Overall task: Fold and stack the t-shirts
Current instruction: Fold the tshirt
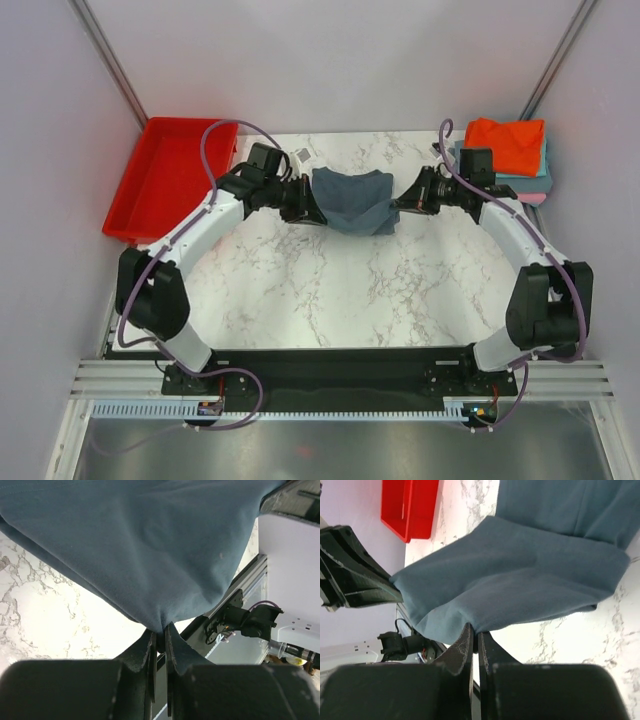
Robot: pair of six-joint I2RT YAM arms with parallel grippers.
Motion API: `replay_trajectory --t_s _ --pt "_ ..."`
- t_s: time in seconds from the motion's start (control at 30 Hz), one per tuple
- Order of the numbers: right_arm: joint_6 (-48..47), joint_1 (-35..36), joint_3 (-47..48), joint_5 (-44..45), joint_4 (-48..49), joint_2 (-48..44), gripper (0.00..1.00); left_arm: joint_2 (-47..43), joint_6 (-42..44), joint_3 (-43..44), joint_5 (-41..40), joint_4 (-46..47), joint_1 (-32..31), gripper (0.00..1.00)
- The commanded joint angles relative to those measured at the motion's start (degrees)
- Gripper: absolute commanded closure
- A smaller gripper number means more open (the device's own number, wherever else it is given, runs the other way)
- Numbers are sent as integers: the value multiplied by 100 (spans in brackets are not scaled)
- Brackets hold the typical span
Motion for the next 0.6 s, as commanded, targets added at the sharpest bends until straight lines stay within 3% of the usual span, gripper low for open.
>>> replay_trajectory --t_s 0.0,0.2,0.57 --pt "-62 -21 355 41 286 479 100 252 108 83 157 -60 89 98" --pt "193 -30 574 121 656 910 100 674 19 126 131 28 247 98" --pt "79 -21 2014 306 866 2307 100 2421 432 2085 -282 36 546 98"
